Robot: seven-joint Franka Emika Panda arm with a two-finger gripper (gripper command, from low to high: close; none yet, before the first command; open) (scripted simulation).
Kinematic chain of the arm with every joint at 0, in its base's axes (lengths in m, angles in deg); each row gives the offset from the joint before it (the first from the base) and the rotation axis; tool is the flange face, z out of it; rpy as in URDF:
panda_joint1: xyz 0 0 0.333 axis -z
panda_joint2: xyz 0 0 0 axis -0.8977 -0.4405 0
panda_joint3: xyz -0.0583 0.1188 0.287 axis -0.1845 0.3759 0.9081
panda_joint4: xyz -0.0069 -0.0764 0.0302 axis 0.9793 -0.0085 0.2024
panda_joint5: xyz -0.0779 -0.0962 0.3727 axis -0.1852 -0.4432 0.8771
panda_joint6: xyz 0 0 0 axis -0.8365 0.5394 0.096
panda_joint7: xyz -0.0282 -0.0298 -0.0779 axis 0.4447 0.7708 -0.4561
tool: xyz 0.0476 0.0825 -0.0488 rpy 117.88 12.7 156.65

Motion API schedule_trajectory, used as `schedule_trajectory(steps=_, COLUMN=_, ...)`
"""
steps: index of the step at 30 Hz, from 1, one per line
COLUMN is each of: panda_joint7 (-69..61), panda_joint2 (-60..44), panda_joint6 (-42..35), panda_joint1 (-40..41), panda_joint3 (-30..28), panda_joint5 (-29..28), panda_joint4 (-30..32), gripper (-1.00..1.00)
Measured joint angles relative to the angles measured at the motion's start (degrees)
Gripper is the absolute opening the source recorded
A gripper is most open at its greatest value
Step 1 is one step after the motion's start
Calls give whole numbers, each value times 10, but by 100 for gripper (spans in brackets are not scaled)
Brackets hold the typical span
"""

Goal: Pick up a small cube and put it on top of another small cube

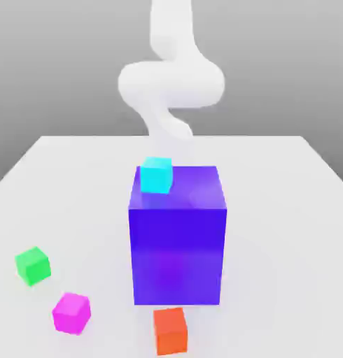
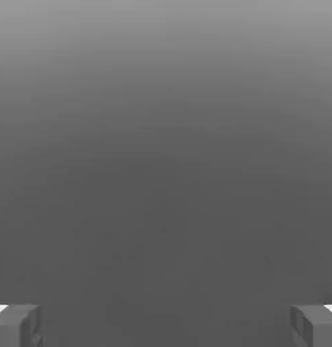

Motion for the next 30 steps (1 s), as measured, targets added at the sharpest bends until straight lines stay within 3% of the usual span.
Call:
schedule_trajectory(steps=15, panda_joint7=-467, panda_joint2=85, panda_joint6=-75, panda_joint1=-69, panda_joint3=-210, panda_joint5=-150, panda_joint4=29, gripper=0)
schedule_trajectory(steps=30, panda_joint7=-911, panda_joint2=45, panda_joint6=-53, panda_joint1=-186, panda_joint3=-468, panda_joint5=-298, panda_joint4=68, gripper=0)
